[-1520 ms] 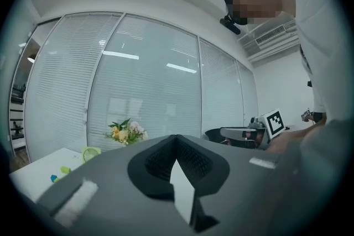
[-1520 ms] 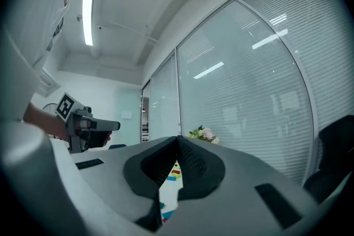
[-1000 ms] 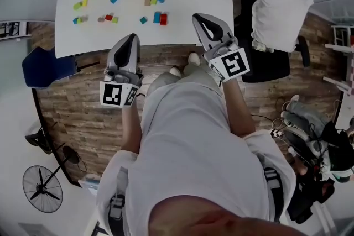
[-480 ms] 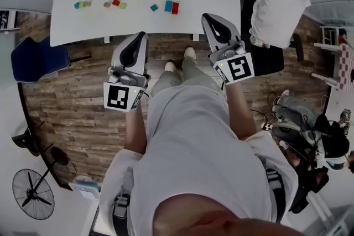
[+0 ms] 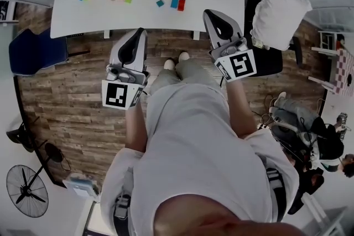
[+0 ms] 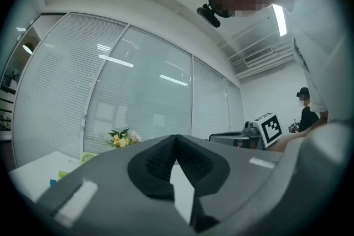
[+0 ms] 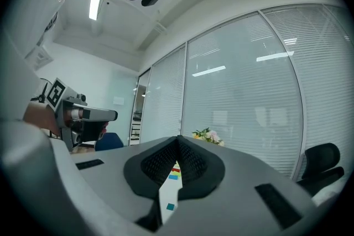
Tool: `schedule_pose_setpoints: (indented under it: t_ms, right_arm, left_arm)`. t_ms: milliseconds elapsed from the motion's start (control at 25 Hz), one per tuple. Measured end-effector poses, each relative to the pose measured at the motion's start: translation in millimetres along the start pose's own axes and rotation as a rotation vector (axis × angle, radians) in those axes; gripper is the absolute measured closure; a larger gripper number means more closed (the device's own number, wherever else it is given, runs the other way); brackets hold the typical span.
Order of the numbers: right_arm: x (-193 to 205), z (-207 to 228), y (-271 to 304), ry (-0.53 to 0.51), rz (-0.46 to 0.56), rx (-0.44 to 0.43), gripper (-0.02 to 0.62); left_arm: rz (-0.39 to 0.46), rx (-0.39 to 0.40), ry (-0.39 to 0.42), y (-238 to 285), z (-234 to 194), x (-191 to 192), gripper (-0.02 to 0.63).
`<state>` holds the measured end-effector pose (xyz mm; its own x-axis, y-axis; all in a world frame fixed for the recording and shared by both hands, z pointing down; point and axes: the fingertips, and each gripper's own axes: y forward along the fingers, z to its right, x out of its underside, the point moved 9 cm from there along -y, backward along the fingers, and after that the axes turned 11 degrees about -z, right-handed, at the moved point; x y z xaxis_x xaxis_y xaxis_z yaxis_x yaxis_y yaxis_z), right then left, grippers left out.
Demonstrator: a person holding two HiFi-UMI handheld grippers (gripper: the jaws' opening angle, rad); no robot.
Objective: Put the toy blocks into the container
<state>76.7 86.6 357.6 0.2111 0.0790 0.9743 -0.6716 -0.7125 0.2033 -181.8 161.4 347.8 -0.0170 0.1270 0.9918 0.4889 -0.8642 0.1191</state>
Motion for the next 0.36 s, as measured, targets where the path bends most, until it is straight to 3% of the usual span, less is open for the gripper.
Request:
schedule_pose_setpoints:
  t_ms: [360]
  right_arm:
    - [-9.7, -9.5, 9.9, -0.014, 0.020, -0.041, 0.595]
  left_arm:
    - [0.023, -0.026, -0.015, -5.0, -3.9, -1.5, 0.607]
